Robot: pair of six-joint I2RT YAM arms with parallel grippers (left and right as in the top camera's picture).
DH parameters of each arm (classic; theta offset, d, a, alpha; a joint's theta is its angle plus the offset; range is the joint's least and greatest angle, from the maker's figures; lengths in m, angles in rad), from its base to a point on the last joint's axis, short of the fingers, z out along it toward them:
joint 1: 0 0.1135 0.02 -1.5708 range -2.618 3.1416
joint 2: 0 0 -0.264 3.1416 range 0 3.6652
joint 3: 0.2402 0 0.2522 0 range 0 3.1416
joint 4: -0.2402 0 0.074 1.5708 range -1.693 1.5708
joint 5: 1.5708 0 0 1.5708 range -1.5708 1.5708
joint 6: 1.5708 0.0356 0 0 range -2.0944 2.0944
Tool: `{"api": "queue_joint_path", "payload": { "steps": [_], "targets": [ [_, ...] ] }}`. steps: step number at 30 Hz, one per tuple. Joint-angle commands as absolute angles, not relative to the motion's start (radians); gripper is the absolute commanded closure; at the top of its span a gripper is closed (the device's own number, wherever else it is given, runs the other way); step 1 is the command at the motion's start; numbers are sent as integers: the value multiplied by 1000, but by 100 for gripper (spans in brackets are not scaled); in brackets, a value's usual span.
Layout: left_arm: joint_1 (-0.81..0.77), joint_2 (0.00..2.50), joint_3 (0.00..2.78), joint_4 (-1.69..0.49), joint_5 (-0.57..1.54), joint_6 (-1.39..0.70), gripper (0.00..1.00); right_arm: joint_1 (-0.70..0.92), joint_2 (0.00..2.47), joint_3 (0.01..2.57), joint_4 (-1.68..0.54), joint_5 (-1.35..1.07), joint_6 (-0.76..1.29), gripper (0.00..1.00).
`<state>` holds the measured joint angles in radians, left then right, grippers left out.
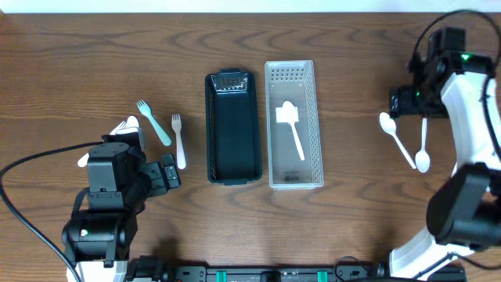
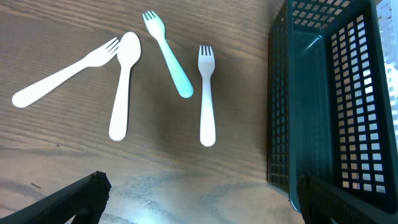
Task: Pack container
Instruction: 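Return the right gripper and grasp another white spoon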
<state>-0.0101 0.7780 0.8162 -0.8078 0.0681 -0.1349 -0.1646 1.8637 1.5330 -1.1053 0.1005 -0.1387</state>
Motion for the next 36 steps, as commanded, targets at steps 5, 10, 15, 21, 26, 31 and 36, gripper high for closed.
{"api": "queue_joint_path", "payload": {
  "steps": [5,10,15,21,26,31,36],
  "targets": [
    [-7,776,837,-810,59,-144,2,-172,1951,1431,-1052,125,-245,6],
    [-7,776,837,-810,59,-144,2,-172,1991,1389,-978,123,-265,5],
    [-7,776,837,-810,59,-144,2,-172,2036,1380,-945,118,-278,4],
    [-7,776,837,-810,59,-144,2,-172,2085,1379,-941,104,-277,4],
    [-7,776,837,-810,59,-144,2,-172,2102,1379,-933,97,-265,6],
    [-7,776,837,-810,59,-144,2,-172,2106,1379,-933,96,-263,20],
    [-7,776,837,-810,59,-144,2,-172,2106,1379,-933,95,-263,33]
  ]
}}
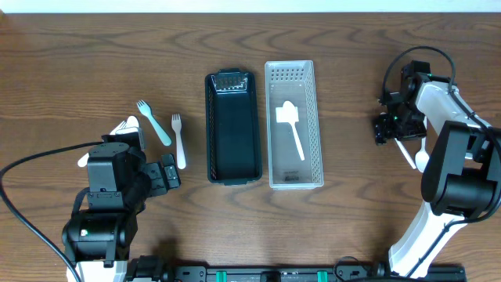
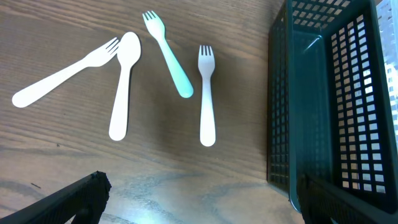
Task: Pack container
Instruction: 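Return the right gripper and grasp another white spoon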
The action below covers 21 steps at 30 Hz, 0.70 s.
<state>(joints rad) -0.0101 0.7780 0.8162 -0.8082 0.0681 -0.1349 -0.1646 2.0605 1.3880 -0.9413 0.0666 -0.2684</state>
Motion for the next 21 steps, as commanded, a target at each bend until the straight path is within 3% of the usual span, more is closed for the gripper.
{"api": "queue_joint_path", "payload": {
  "steps": [1,10,17,21],
  "targets": [
    [-7,776,837,-810,59,-144,2,-172,2106,1379,-933,92,-263,36],
    [-7,776,837,-810,59,-144,2,-172,2106,1379,-934,66,-263,49],
    [-7,776,837,-810,59,-144,2,-172,2106,1379,-934,55,-263,72],
    [-7,776,837,-811,59,-144,2,-172,2106,1379,-934,54,-262,76]
  ]
}}
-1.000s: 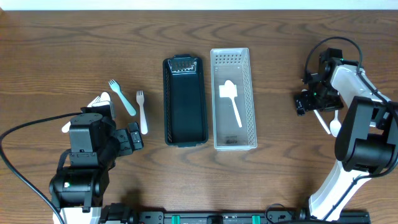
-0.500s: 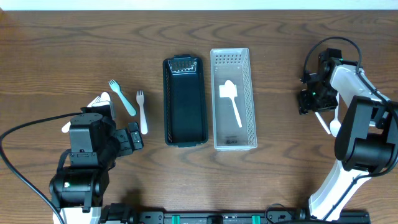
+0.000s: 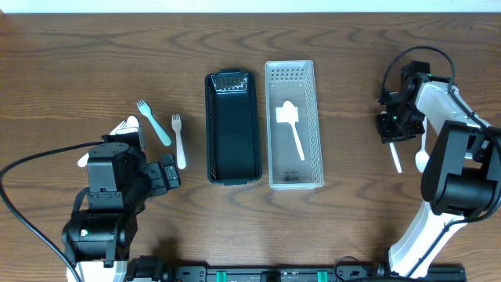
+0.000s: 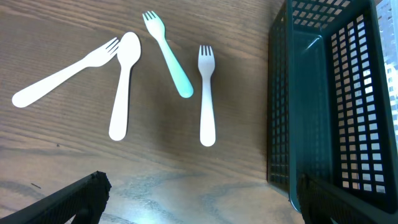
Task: Pack container
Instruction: 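Return the right gripper and grasp another white spoon, then carry the second spoon into the white basket and release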
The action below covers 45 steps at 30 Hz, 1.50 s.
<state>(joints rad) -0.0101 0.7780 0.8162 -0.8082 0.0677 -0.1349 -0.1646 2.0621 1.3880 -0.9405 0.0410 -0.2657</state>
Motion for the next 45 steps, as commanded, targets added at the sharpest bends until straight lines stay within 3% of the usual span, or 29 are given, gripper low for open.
{"api": "queue_joint_path", "payload": {
  "steps": [1,11,19,31,37,45],
  "targets": [
    [-7,776,837,-811,59,-144,2,-172,2106,1379,-934,54,-262,79],
    [-7,776,837,-810,59,-144,2,-168,2106,1380,-919,47,-194,99],
    [-7,776,837,-810,59,-144,2,-110,2049,1443,-946,26,-123,99],
    [-7,776,836,-810,59,-144,2,244,1806,1628,-880,-52,213,99],
    [-7,776,836,-810,59,-144,2,371,1855,1623,-863,0,420,99],
    [-7,776,836,-810,59,-144,2,451,2024,1623,-878,-1,425,98]
  ]
}}
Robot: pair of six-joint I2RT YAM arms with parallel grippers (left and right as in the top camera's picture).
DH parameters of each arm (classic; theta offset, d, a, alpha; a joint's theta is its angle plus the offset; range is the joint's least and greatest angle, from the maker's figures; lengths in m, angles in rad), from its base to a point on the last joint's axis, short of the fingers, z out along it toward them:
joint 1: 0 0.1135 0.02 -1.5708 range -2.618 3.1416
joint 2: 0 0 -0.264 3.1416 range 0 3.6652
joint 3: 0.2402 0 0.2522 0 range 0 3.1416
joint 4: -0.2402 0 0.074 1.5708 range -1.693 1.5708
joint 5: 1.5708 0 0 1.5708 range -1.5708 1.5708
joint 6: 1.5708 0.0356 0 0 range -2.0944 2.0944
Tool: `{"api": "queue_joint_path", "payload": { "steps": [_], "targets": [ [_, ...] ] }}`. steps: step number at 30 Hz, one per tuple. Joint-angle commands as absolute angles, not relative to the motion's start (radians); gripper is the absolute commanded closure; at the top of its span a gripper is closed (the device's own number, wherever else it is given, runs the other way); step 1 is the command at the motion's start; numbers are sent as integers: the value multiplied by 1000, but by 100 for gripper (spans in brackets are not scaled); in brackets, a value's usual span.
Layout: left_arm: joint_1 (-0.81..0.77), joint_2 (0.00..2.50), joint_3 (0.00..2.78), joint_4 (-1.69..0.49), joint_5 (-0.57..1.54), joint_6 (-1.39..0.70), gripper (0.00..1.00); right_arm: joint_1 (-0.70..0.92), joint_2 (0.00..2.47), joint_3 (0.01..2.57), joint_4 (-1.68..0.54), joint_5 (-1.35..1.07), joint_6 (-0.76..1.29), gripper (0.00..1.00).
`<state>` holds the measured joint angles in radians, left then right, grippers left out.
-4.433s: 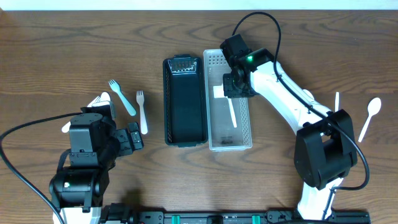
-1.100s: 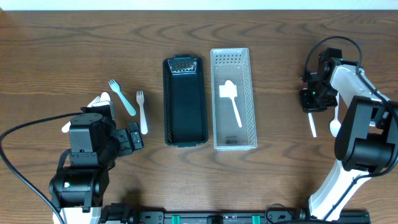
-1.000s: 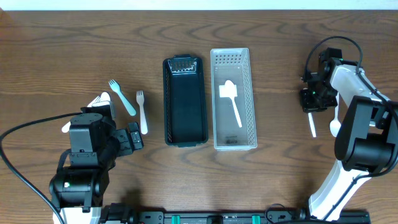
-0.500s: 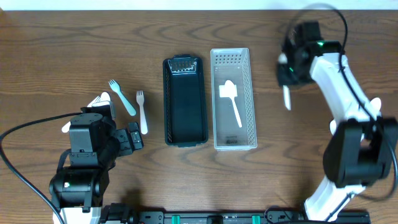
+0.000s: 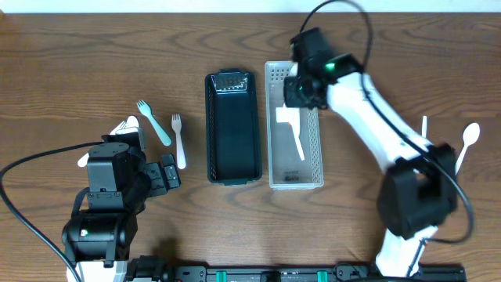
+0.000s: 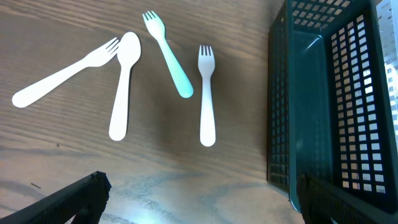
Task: Pack container
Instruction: 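Carry the second spoon into the white basket and release, then move the right gripper to a white spoon and grasp it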
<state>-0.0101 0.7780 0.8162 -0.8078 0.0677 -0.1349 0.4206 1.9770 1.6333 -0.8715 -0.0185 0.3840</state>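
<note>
A dark basket (image 5: 210,129) and a clear tray (image 5: 318,149) stand side by side mid-table. One white spoon (image 5: 297,142) lies in the clear tray. My right gripper (image 5: 301,90) hovers over the tray's far end, above the spoon's bowl; its jaws are hidden from above. Left of the basket lie a teal fork (image 6: 168,56), a white fork (image 6: 207,93), a white spoon (image 6: 122,81) and another white fork (image 6: 62,74). My left gripper (image 6: 202,199) is open near them, with only bare table between its fingers.
At the right a white spoon (image 5: 467,142) lies on the table, and a white handle (image 5: 423,125) pokes out from under my right arm. The dark basket's wall (image 6: 280,93) fills the right of the left wrist view.
My right gripper has gone from the spoons at the right to above the far end of the clear tray. The spoon whose handle stuck out beneath it is gone from there. The left arm has not moved.
Two white spoons lay at the right with my right gripper beside them. Then the gripper was down over the nearer spoon, then at its bowl with the handle poking out. Now it is above the clear tray. The left gripper stayed open throughout.
</note>
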Motion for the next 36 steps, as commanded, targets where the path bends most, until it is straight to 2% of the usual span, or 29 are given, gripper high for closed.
{"api": "queue_joint_path", "payload": {
  "steps": [1,3,5,6,8,15,18,21,24,30,36],
  "targets": [
    [-7,776,836,-811,59,-144,2,458,2037,1623,-879,-1,425,97],
    [-7,776,836,-810,59,-144,2,467,2048,1623,-878,-1,425,92],
    [-7,776,836,-810,59,-144,2,472,2048,1623,-870,0,411,77],
    [-7,776,836,-810,59,-144,2,472,2044,1623,-865,-1,405,64],
    [-7,776,836,-810,59,-144,2,471,2034,1625,-862,0,387,58],
    [-7,776,836,-810,59,-144,2,368,1911,1654,-897,28,389,48],
    [-7,776,836,-810,59,-144,2,253,1808,1655,-920,74,389,46],
    [-7,776,836,-810,59,-144,2,112,1725,1655,-961,90,388,38],
    [-7,776,836,-810,59,-144,2,-47,1681,1655,-1022,89,387,36],
    [-7,776,836,-810,59,-144,2,-308,1713,1627,-1107,88,358,25],
    [-7,776,836,-810,59,-144,2,-408,1821,1559,-1107,86,313,23]
  ]
}}
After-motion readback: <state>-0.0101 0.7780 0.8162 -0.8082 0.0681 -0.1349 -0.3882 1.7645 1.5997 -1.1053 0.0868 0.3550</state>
